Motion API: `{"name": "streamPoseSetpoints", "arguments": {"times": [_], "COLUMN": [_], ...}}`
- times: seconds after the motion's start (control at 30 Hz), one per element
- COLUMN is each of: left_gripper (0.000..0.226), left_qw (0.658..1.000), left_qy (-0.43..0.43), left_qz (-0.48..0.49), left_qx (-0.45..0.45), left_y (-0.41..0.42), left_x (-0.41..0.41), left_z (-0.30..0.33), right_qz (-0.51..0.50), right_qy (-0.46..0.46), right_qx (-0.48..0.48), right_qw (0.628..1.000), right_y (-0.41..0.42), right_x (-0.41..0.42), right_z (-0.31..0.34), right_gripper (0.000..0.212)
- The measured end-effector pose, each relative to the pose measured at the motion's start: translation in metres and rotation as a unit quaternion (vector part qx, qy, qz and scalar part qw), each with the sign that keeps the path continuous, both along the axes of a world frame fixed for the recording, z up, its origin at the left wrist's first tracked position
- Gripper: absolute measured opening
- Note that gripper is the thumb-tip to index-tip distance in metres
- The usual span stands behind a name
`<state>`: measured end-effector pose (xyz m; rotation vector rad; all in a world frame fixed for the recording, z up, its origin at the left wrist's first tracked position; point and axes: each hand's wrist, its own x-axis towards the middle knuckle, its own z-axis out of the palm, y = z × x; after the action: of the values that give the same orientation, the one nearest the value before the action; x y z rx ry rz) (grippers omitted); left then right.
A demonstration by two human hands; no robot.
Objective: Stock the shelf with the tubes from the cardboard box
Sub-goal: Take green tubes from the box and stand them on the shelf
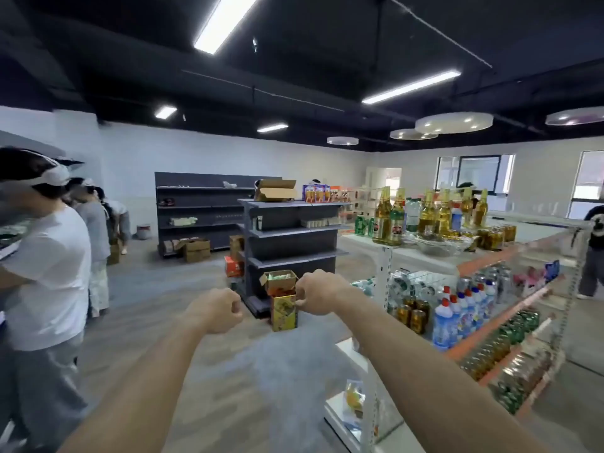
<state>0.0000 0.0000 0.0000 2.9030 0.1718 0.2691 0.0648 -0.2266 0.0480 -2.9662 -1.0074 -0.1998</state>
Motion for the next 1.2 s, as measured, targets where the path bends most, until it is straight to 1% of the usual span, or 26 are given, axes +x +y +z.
{"name": "streamPoseSetpoints", "arguments": {"times": [0.07, 0.17, 0.33, 0.43, 0.57, 0.67, 0.8, 0.93, 1.07, 1.2], "left_gripper": [0.007, 0.005, 0.006, 0.006, 0.007, 0.007, 0.006, 0.006, 0.013, 0.016], "left_qw": [1.0, 0.999, 0.999, 0.999, 0.999, 0.999, 0.999, 0.999, 0.997, 0.995], "left_qy": [0.017, 0.043, 0.035, 0.026, 0.024, 0.022, 0.026, 0.011, -0.045, -0.069], "left_qz": [-0.002, -0.018, -0.028, -0.028, -0.031, -0.027, -0.026, -0.038, 0.017, 0.03], "left_qx": [-0.02, -0.013, -0.002, 0.008, 0.007, 0.008, 0.008, 0.031, 0.055, 0.06], "left_y": [0.017, 0.034, 0.062, 0.084, 0.12, 0.142, 0.162, 0.179, 0.204, 0.225], "left_x": [0.018, 0.049, 0.106, 0.143, 0.2, 0.246, 0.315, 0.381, 0.444, 0.506], "left_z": [-0.003, -0.006, -0.003, 0.0, 0.004, 0.005, 0.012, 0.019, 0.018, 0.014], "right_qz": [-0.014, -0.026, -0.035, -0.044, -0.041, -0.037, -0.055, -0.067, -0.077, -0.072], "right_qy": [0.001, 0.012, 0.019, 0.012, -0.013, -0.008, 0.026, 0.05, 0.047, 0.045], "right_qx": [-0.016, -0.023, -0.021, -0.008, -0.024, -0.006, 0.046, 0.083, 0.082, 0.1], "right_qw": [1.0, 0.999, 0.999, 0.999, 0.999, 0.999, 0.997, 0.993, 0.993, 0.991], "right_y": [0.02, 0.047, 0.08, 0.097, 0.122, 0.138, 0.157, 0.18, 0.208, 0.238], "right_x": [0.016, 0.044, 0.101, 0.143, 0.207, 0.258, 0.332, 0.403, 0.459, 0.518], "right_z": [0.0, 0.002, 0.003, -0.005, -0.019, -0.019, -0.023, -0.031, -0.039, -0.043], "right_gripper": [0.026, 0.026, 0.025, 0.027, 0.027, 0.025, 0.025, 0.024, 0.024, 0.024]}}
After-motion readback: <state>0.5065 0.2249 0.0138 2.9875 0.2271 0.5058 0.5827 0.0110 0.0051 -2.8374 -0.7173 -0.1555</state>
